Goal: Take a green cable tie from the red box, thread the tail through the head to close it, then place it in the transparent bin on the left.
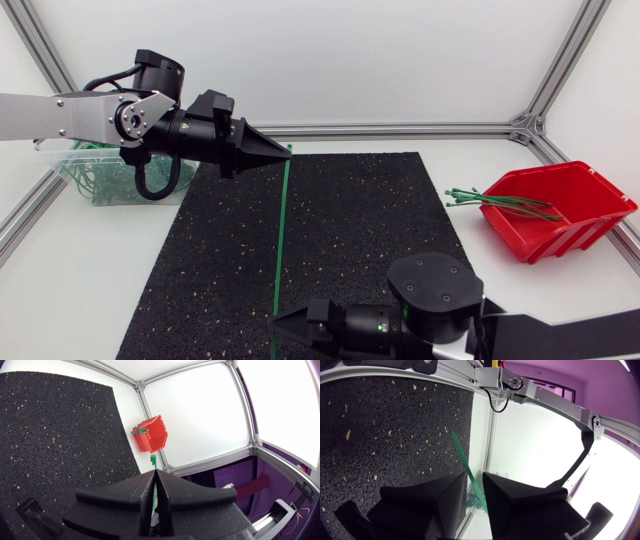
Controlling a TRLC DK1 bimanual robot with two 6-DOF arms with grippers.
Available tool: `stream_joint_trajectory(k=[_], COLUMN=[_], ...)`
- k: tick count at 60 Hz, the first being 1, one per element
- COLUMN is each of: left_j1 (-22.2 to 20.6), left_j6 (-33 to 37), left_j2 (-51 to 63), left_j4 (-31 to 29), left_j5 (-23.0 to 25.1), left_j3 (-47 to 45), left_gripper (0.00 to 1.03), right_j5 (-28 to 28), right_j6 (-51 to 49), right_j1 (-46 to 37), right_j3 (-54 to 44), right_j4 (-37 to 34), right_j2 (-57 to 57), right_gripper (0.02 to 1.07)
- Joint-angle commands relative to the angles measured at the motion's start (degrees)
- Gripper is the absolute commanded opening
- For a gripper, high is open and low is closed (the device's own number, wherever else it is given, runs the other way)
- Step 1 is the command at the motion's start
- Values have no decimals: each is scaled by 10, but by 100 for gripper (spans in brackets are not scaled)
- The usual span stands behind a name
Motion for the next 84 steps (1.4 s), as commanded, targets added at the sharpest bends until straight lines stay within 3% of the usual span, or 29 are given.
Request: stream_joint_trajectory(k=[1, 5, 13, 17, 30, 43, 60, 73, 77, 80, 84], left_j1=[-6, -6, -6, -6, -7, -14, -21, -29, -31, -33, -34], left_j6=[9, 9, 13, 17, 28, 53, 87, 87, 87, 87, 88], left_j2=[7, 5, 4, 4, -3, -28, -82, -111, -117, -122, -131], left_j4=[-5, -5, -8, -12, -18, -18, -1, 16, 16, 16, 17], left_j5=[-1, -2, -2, -2, -3, -9, -26, -38, -41, -43, -46], left_j3=[13, 13, 12, 11, 2, -25, -67, -95, -99, -103, -109], left_gripper=[4, 4, 4, 4, 4, 4, 4, 4, 4, 4, 4], right_j5=[3, 5, 6, 7, 1, -33, -116, -148, -160, -129, -128], right_j6=[-3, -2, 0, 1, 40, 171, 434, 503, 526, 532, 565], right_j1=[6, 8, 9, 9, 3, -11, -66, -108, -110, -108, -104], right_j3=[-17, -17, -18, -18, -16, -6, 30, 49, 63, 77, 90], right_j4=[7, 7, 7, 7, 7, 0, -62, -108, -168, -228, -268], right_j2=[-6, -6, -7, -6, -16, -45, -103, -109, -119, -126, -130], right_gripper=[27, 21, 20, 9, 8, 8, 8, 8, 8, 8, 8])
